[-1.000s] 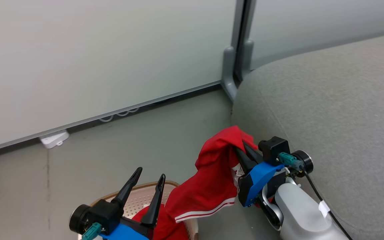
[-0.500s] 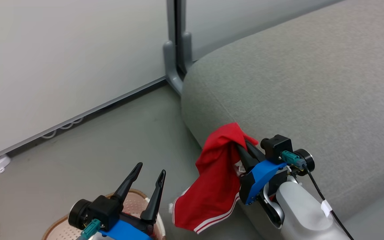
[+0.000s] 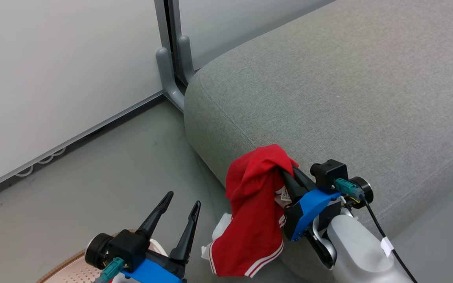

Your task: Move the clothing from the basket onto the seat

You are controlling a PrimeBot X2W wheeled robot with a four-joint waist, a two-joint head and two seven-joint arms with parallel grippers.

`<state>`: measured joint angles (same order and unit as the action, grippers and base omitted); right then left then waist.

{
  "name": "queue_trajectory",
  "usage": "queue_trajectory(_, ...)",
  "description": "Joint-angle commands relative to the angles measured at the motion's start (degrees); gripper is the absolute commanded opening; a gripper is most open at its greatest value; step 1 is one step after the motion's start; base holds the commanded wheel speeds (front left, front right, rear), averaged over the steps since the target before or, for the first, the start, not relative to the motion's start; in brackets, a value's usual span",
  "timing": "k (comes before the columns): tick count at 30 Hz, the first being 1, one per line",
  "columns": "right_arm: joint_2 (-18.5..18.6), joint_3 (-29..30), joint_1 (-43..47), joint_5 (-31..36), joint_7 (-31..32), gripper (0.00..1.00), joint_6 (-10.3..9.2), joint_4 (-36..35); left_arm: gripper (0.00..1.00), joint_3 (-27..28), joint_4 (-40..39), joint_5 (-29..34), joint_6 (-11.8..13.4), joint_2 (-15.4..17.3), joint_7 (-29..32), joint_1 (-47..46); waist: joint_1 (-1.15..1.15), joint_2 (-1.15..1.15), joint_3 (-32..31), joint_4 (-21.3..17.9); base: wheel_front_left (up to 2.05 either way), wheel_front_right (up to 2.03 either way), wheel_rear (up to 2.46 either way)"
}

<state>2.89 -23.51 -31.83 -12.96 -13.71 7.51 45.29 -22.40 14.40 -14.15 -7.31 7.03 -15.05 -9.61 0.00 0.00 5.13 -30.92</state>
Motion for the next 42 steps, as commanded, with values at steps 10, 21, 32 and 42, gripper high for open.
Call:
queue_trajectory(10, -0.01, 0.37, 0.31, -0.51, -0.45, 0.00, -0.04, -0.07, 1.00, 0.04, 0.10, -0.41, -0.23, 0.81, -0.19, -0.29, 0.00, 0.00, 0.30, 0.03, 0.00, 0.00, 0.00)
queue_trajectory(21, 3.11, 13.44, -10.34, 4.43, 2.44, 0.00, -0.05, 0.77, 1.00, -1.09, -1.43, 1.10, -0.23, 2.34, -0.19, -2.83, 0.00, 0.00, 6.05, 2.94, 0.00, 0.00, 0.00)
queue_trajectory(32, 17.08, 32.51, -24.32, 5.41, 7.49, 0.00, -0.04, -5.49, 1.00, -8.03, -3.08, 1.36, -0.23, 6.34, -0.19, -14.69, 0.00, 0.00, 20.64, 11.47, 0.00, 0.00, 0.00)
queue_trajectory(42, 23.25, 46.72, -25.55, 9.80, 10.83, 0.00, -0.05, -10.69, 1.00, -11.04, -4.73, 1.73, -0.23, 7.61, -0.19, -22.86, 0.00, 0.00, 30.10, 16.68, 0.00, 0.00, 0.00)
